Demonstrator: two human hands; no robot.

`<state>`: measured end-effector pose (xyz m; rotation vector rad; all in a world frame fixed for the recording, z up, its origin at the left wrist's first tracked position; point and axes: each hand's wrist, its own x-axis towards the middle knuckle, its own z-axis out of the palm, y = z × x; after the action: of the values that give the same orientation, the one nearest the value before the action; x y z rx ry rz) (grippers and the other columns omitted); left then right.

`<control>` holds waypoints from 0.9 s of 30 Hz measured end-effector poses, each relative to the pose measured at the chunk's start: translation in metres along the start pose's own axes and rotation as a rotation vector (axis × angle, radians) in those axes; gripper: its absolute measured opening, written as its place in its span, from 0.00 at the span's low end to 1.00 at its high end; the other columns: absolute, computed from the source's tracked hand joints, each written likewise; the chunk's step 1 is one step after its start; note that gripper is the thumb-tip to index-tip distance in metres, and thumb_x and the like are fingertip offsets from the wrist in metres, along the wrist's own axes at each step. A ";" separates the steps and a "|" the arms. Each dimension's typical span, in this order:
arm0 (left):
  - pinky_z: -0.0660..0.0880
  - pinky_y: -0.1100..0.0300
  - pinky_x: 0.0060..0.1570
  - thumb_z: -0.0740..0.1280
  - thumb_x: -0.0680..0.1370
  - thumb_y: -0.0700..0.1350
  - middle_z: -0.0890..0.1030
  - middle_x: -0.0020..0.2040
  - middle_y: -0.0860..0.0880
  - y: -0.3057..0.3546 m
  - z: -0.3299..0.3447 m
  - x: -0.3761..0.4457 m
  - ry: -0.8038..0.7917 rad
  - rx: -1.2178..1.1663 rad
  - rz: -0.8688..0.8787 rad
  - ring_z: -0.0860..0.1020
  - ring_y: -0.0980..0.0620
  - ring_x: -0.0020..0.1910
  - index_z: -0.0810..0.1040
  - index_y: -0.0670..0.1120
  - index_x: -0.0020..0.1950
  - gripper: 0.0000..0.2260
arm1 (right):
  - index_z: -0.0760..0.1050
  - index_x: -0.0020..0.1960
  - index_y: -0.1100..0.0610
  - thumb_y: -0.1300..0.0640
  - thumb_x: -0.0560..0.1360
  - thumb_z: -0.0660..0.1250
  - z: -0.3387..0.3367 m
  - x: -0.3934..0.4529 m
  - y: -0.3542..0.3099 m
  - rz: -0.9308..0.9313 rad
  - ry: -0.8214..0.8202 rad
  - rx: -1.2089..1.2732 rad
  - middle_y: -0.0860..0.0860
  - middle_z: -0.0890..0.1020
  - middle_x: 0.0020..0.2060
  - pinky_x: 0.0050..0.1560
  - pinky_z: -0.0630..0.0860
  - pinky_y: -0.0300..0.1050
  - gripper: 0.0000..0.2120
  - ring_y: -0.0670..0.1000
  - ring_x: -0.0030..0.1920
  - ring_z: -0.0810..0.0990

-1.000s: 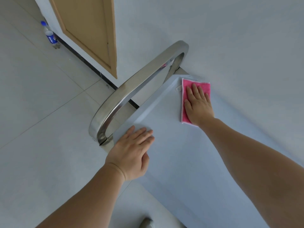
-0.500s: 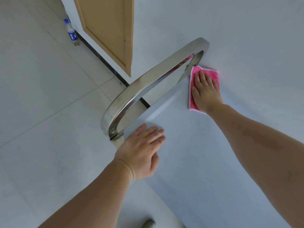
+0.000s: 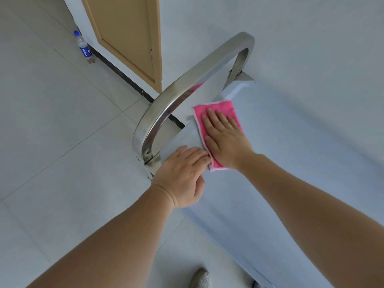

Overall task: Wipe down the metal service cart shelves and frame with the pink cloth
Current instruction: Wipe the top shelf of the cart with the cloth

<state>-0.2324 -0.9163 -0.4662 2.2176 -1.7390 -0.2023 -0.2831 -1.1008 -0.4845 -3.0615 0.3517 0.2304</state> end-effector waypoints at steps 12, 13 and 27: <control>0.72 0.57 0.50 0.58 0.69 0.37 0.78 0.50 0.45 -0.012 0.007 -0.087 0.259 -0.199 -0.030 0.74 0.46 0.48 0.76 0.41 0.53 0.14 | 0.36 0.75 0.48 0.40 0.76 0.33 0.001 -0.003 0.001 0.017 -0.006 -0.033 0.51 0.44 0.76 0.75 0.44 0.55 0.29 0.52 0.76 0.41; 0.71 0.58 0.50 0.58 0.69 0.37 0.78 0.50 0.46 -0.015 0.008 -0.098 0.252 -0.206 -0.040 0.74 0.47 0.48 0.76 0.42 0.53 0.14 | 0.36 0.75 0.48 0.40 0.76 0.33 0.001 -0.003 -0.002 0.026 -0.006 -0.033 0.51 0.44 0.76 0.75 0.43 0.55 0.29 0.52 0.76 0.41; 0.71 0.61 0.46 0.56 0.68 0.38 0.78 0.48 0.49 -0.026 0.008 -0.165 0.096 -0.209 -0.079 0.75 0.47 0.46 0.77 0.44 0.51 0.15 | 0.34 0.75 0.52 0.40 0.76 0.32 0.001 -0.044 -0.113 0.117 -0.099 -0.004 0.53 0.40 0.76 0.74 0.40 0.55 0.31 0.55 0.75 0.38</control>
<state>-0.2521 -0.7531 -0.4957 2.1098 -1.5089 -0.2781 -0.2996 -0.9814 -0.4747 -3.0223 0.5256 0.3870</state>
